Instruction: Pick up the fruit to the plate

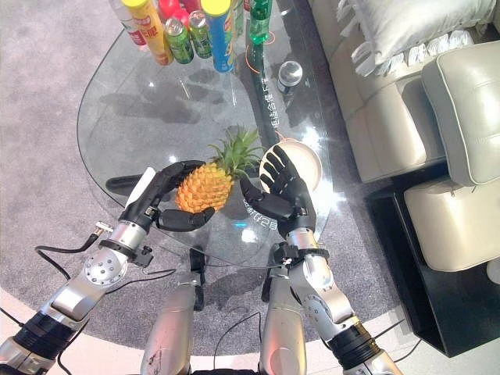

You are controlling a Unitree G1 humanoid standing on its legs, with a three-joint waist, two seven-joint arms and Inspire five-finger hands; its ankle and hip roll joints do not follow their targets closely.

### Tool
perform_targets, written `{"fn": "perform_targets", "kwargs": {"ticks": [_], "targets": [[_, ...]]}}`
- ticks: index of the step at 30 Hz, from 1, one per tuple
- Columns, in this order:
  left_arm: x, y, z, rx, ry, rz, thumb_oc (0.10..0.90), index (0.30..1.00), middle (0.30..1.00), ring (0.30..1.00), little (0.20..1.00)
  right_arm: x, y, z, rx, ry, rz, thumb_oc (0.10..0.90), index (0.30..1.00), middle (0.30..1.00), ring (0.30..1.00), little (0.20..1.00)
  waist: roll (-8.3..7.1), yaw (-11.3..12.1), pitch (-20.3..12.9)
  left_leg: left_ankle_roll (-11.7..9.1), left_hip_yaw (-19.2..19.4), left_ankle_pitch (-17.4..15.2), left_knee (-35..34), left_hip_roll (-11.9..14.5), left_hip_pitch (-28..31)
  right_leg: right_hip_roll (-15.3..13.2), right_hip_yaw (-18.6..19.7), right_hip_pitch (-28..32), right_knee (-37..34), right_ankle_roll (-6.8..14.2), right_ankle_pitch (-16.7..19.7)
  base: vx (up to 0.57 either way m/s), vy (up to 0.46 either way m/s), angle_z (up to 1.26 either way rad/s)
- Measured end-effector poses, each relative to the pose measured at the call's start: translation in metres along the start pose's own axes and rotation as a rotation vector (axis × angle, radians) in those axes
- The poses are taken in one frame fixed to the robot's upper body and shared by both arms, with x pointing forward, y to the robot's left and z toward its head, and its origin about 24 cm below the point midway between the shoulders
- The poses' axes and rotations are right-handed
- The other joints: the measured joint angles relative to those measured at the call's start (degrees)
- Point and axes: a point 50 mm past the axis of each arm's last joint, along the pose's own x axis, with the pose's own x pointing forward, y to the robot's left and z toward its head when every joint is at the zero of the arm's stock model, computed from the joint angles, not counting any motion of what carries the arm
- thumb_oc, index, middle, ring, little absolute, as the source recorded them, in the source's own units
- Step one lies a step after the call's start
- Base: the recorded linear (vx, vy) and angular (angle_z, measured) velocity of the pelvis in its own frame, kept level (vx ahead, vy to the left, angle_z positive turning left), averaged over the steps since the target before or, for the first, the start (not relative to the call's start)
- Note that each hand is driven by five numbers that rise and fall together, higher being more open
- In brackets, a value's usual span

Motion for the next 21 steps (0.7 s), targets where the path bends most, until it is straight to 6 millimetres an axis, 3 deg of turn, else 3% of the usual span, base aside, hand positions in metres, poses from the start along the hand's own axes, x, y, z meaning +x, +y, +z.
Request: {"fn": "perform_targets", "kwargs": {"ticks": [5,12,21], "targets": [[-0.001,0.001,0.000,0.010,-0.002,0.000,0.100,0.300,0.300,0.300,0.200,-0.002,-0.007,-0.013,0.099,0.097,-0.002,0.800,0.900,0.900,0.900,0.900,0.03,0.0,0.0,0.0,0.0,0.0,-0.1,-0.1,-0.1,-0.1,0.0,-0.1,0.0,0.0,0.0,0.00,0.000,0.00],[-0.001,0.003,0.003,0.007,-0.034,0.003,0.100,0.300,0.300,0.300,0.200,-0.007,0.017,-0.027,0.361,0.207,0.292,0.800,0.900,0.900,0.900,0.900,0.24,0.6,0.1,0.0,-0.1,0.0,-0.2,-0.1,-0.2,-0.1,-0.1,-0.3,0.2,0.1,-0.2,0.00,-0.002,0.00],[0.000,0.006,0.006,0.006,-0.064,0.010,0.100,0.300,0.300,0.300,0.200,-0.006,0.013,-0.024,0.399,0.185,0.338,0.800,0.900,0.900,0.900,0.900,0.38,1.5,0.1,0.0,-0.2,0.0,-0.2,-0.7,-0.2,-0.9,-0.2,-0.4,0.9,0.5,-0.6,-0.01,0.004,0.03]]}}
